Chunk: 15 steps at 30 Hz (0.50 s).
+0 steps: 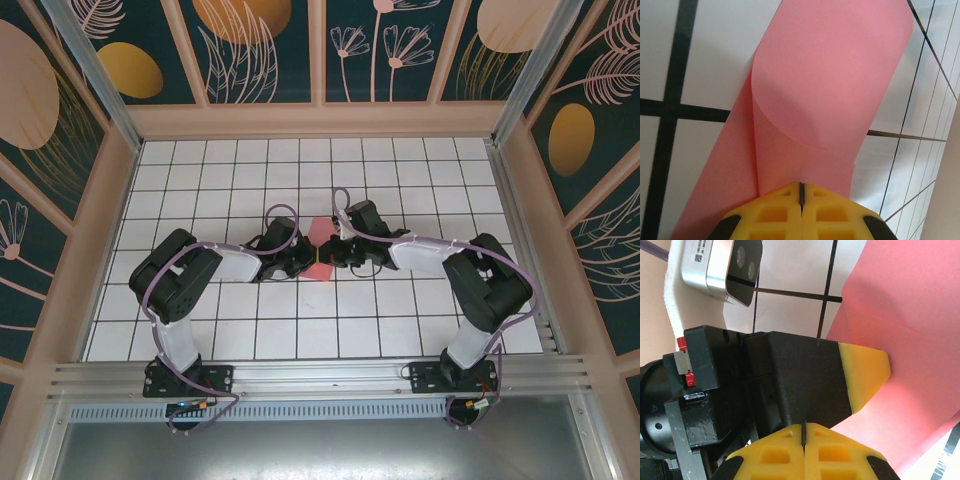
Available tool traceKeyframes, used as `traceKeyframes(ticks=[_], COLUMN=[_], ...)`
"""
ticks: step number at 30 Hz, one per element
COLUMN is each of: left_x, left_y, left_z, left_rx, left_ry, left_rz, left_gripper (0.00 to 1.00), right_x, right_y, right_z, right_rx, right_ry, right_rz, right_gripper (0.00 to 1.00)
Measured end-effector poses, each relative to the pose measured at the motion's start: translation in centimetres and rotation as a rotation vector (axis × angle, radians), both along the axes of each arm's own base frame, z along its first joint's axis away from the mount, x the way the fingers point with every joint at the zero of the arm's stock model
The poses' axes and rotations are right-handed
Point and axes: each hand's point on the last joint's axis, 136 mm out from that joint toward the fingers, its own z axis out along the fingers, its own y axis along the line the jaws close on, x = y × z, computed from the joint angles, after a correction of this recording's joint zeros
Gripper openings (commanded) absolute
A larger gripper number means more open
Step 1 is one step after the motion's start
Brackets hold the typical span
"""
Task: Fold a paper plane with a square sheet of paper (pick it up from the middle)
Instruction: Fold the triangle a second time at the center of the table.
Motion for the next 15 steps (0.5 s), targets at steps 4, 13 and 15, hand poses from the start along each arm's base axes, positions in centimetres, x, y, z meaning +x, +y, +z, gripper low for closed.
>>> traceKeyframes(ticks=[4, 13, 15], left_x=[0.0, 0.0, 0.0], left_y=[0.0, 0.0, -0.1], left_z=[0.0, 0.0, 0.0], left_rx=[-0.001, -0.002, -0.002], left_ry=[0.0, -0.002, -0.003], left_rz=[-0.002, -0.005, -0.005], left_gripper=[0.0, 0.0, 0.0], right_x=[0.0, -1.5, -1.5], right_y=[-0.1, -1.3, -1.4], right_z=[-0.2, -1.8, -1.9], right_rx=[0.007, -0.026, -0.029], right_ry=[0.008, 0.048, 0.052], right_rz=[-0.013, -0.044, -0.046], right_gripper=[0.0, 0.0, 0.0])
